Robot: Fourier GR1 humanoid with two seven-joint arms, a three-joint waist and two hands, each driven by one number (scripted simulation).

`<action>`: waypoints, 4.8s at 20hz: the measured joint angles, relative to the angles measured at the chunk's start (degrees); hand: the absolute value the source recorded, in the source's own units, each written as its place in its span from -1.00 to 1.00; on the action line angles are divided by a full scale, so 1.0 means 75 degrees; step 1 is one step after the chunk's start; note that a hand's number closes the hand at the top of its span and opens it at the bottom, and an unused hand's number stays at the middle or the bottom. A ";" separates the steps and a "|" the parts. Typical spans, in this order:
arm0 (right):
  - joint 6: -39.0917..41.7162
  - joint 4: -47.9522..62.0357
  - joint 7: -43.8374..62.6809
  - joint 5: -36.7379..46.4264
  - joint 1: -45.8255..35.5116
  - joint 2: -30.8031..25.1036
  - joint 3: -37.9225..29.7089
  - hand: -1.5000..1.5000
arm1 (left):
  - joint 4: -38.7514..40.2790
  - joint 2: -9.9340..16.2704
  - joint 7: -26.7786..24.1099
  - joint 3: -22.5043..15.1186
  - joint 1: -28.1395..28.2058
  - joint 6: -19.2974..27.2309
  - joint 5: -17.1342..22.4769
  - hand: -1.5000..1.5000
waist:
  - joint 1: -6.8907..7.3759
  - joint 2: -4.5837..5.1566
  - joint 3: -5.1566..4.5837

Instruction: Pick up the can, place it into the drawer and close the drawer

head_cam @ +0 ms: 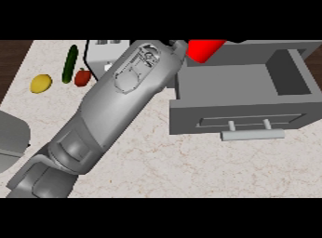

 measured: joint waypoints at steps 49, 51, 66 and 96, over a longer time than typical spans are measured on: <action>-0.0221 0.0265 0.0266 0.0470 -0.1220 -0.0159 0.0389 -1.00 | 0.3163 0.0000 -0.2198 -0.2872 -0.0567 0.1672 0.2726 -1.00 | -0.0682 0.0186 0.0011; -0.0214 0.0096 0.0254 0.0629 -0.1190 -0.0234 0.0412 -1.00 | 0.3175 0.0002 -0.2238 -0.2843 -0.0587 0.1748 0.2836 -1.00 | -0.0689 0.0183 0.0009; -0.0104 -0.0419 -0.0726 0.3167 -0.1370 -0.1168 0.0992 -1.00 | 0.2855 0.0000 -0.2738 -0.2547 -0.0634 0.1857 0.3767 -1.00 | -0.0402 0.0134 0.0000; -0.3508 0.5919 -0.1371 0.9169 -0.4169 -0.1007 0.2394 -1.00 | 0.0506 0.1512 -0.0938 -0.2707 -0.0034 0.1972 0.3096 -1.00 | 0.0585 -0.0167 -0.0097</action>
